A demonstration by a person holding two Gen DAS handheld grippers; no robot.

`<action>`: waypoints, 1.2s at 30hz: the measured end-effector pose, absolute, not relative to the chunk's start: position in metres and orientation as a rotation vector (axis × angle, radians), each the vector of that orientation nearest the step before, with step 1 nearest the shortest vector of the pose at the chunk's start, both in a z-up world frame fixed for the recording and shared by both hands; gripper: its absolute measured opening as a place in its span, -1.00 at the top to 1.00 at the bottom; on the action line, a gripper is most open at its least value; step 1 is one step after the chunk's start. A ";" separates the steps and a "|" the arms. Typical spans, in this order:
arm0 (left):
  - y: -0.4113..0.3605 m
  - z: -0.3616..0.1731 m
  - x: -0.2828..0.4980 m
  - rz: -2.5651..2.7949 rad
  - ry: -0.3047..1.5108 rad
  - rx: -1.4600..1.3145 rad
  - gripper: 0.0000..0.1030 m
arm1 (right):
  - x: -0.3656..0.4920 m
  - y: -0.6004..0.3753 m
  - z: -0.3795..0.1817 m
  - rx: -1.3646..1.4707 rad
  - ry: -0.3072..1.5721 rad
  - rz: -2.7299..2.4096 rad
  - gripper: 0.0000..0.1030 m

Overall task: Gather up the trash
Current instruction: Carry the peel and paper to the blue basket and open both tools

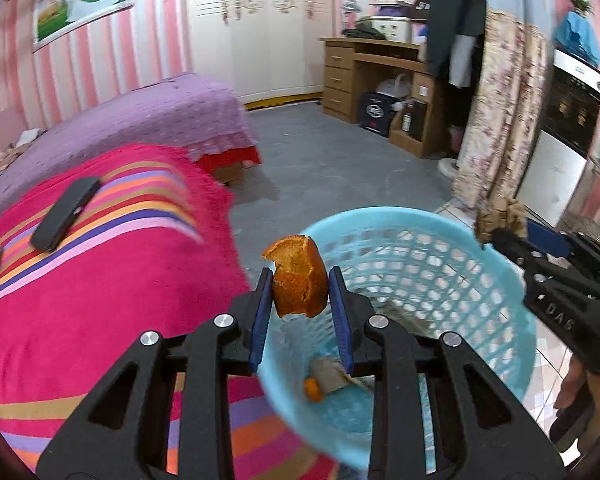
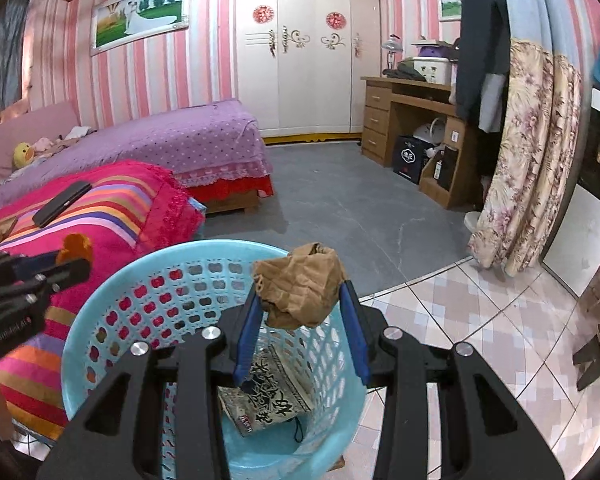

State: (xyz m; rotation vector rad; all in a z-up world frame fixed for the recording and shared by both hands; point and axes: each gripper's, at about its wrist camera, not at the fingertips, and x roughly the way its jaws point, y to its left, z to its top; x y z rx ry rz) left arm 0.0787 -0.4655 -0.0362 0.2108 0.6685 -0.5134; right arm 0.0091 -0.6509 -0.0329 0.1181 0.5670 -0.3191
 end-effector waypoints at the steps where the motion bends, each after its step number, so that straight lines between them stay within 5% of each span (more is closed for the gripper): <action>1: -0.469 -0.038 0.079 -0.520 0.678 0.207 0.44 | 0.009 -0.651 -0.033 0.118 0.567 -0.322 0.24; 5: -0.478 -0.047 0.091 -0.533 0.727 0.203 0.37 | 0.008 -0.653 -0.033 0.121 0.563 -0.329 0.24; 7: -0.479 -0.049 0.093 -0.530 0.722 0.226 -0.23 | 0.008 -0.653 -0.034 0.122 0.562 -0.329 0.24; 13: -0.462 -0.037 0.096 -0.482 0.659 0.249 -0.74 | 0.009 -0.652 -0.033 0.124 0.558 -0.333 0.24; 22: -0.417 -0.030 0.114 -0.408 0.656 0.192 -0.87 | 0.014 -0.645 -0.033 0.115 0.558 -0.331 0.18; 30: -0.388 -0.022 0.122 -0.367 0.647 0.168 -0.87 | 0.014 -0.638 -0.023 0.135 0.513 -0.372 -0.67; 36: -0.363 -0.012 0.124 -0.337 0.627 0.165 -0.88 | 0.027 -0.621 -0.020 0.100 0.524 -0.417 -0.87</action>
